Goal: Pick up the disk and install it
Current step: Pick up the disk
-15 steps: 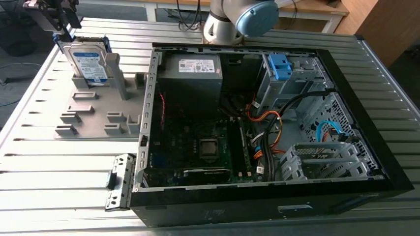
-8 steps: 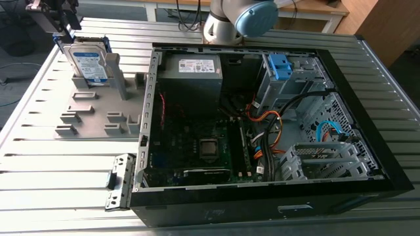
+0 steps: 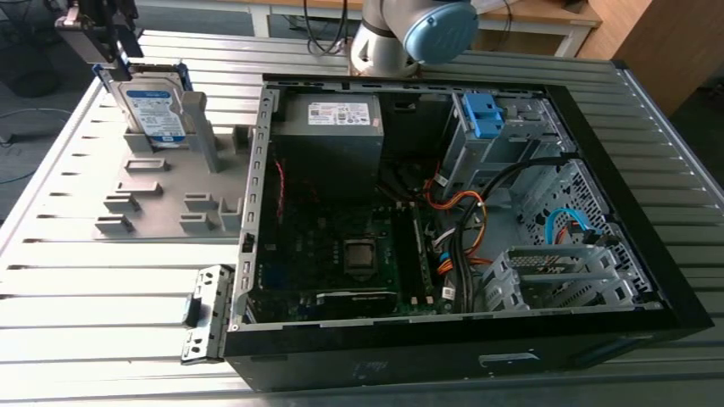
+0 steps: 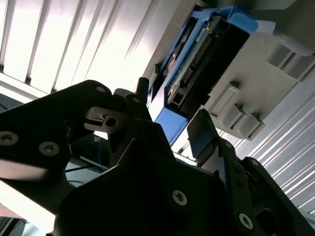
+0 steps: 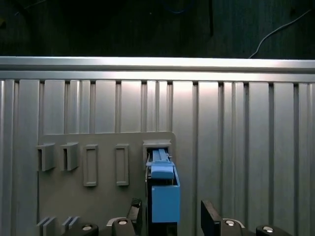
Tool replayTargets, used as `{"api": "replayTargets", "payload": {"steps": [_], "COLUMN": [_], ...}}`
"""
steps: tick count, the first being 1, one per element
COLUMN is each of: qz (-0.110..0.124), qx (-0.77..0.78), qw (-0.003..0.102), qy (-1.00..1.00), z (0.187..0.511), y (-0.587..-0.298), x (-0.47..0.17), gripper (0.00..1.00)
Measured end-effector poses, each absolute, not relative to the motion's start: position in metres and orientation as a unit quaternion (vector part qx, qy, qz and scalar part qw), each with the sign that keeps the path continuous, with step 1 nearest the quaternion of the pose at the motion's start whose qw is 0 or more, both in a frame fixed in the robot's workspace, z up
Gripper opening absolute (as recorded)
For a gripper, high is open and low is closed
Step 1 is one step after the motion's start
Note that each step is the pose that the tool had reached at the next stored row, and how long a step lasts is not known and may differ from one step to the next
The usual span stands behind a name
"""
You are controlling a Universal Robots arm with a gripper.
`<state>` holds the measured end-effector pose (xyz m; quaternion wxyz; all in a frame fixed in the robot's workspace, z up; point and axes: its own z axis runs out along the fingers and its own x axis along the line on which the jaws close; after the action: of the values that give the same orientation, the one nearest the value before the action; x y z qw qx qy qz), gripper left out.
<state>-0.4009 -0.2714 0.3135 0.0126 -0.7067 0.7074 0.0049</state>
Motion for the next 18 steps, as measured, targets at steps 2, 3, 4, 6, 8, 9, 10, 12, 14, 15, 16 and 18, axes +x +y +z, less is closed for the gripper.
{"api": "replayTargets", "payload": {"steps": [2, 3, 4, 6, 8, 9, 10, 12, 14, 15, 16, 18], "qz": [0.005, 0.005, 0.005, 0.005, 0.005, 0.005, 0.005, 0.005, 0.005, 0.005, 0.005, 0.005], "qx": [-0.714, -0.717, -0.719, -0.719, -0.719, -0.719, -0.719, -0.719, -0.719, -0.719, -0.719, -0.719], "qw": [0.012, 0.012, 0.012, 0.012, 0.012, 0.012, 0.012, 0.012, 0.012, 0.012, 0.012, 0.012], "qy": [0.7, 0.697, 0.695, 0.695, 0.695, 0.695, 0.695, 0.695, 0.695, 0.695, 0.695, 0.695], "z": [0.311, 0.309, 0.307, 0.303, 0.3, 0.298, 0.296, 0.292, 0.289, 0.287, 0.285, 0.283], "y": [-0.271, -0.271, -0.271, -0.27, -0.27, -0.27, -0.27, -0.27, -0.27, -0.27, -0.27, -0.27], "x": [-0.401, -0.401, -0.401, -0.402, -0.402, -0.402, -0.402, -0.402, -0.402, -0.402, -0.402, -0.402], "gripper": [0.58, 0.58, 0.58, 0.58, 0.58, 0.58, 0.58, 0.58, 0.58, 0.58, 0.58, 0.58]}}
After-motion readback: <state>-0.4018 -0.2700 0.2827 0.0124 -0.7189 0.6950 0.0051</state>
